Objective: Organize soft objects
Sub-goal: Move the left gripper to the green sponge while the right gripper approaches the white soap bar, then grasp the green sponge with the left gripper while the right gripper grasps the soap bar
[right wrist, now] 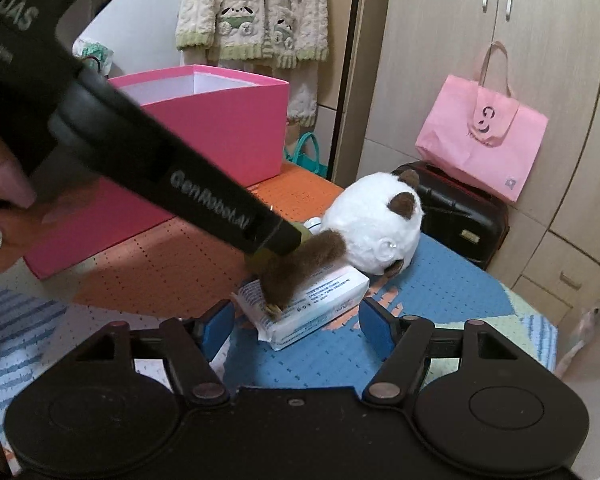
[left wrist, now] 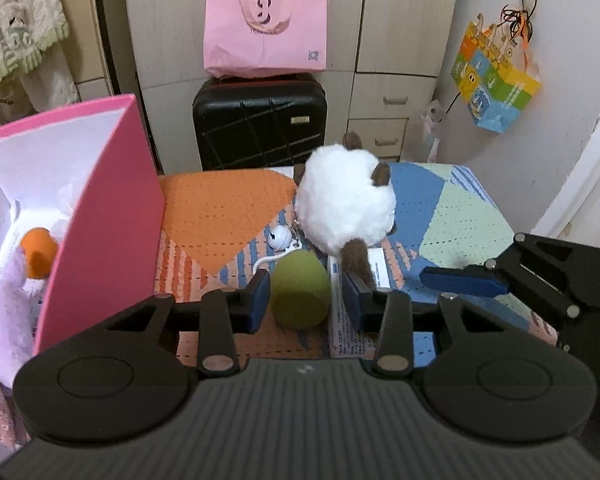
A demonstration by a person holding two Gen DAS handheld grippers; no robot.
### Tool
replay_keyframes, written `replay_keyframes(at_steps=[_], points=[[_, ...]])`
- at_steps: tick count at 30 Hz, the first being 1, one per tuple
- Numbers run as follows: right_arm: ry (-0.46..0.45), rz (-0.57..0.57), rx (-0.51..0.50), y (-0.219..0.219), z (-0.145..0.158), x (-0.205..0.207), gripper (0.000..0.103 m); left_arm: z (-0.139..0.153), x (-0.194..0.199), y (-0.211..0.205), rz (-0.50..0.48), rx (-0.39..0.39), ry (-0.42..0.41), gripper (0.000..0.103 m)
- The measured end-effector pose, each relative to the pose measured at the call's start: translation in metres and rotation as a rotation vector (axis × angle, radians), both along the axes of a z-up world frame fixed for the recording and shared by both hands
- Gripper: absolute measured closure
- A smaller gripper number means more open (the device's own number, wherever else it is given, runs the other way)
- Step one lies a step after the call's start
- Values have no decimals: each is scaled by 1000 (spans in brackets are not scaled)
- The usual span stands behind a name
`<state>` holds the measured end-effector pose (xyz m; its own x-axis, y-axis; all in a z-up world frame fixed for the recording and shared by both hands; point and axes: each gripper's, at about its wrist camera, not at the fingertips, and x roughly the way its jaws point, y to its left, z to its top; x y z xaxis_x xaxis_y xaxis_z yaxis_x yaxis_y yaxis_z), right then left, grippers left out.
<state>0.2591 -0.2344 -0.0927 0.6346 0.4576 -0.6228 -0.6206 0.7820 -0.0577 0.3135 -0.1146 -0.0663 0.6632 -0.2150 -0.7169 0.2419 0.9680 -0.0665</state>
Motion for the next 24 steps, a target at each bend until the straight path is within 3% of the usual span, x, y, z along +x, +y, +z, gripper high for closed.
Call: replay_keyframes(at_steps=[8, 12, 15, 20, 24], points=[[39, 45, 39, -5, -9, 18, 19, -10, 10, 3, 17, -20, 13, 61], [35, 94, -1, 0, -15, 26, 19, -13, 12, 5, 20, -28, 21, 60], [29, 108, -8, 0, -17, 36, 9, -16, 14, 6, 28, -31, 27, 59], [82, 139, 55, -4, -22, 52, 6, -20, 12, 4, 22, -8, 1, 60], [73, 155, 45, 3, -22, 55, 5, -20, 3, -4, 3, 44, -48, 66]])
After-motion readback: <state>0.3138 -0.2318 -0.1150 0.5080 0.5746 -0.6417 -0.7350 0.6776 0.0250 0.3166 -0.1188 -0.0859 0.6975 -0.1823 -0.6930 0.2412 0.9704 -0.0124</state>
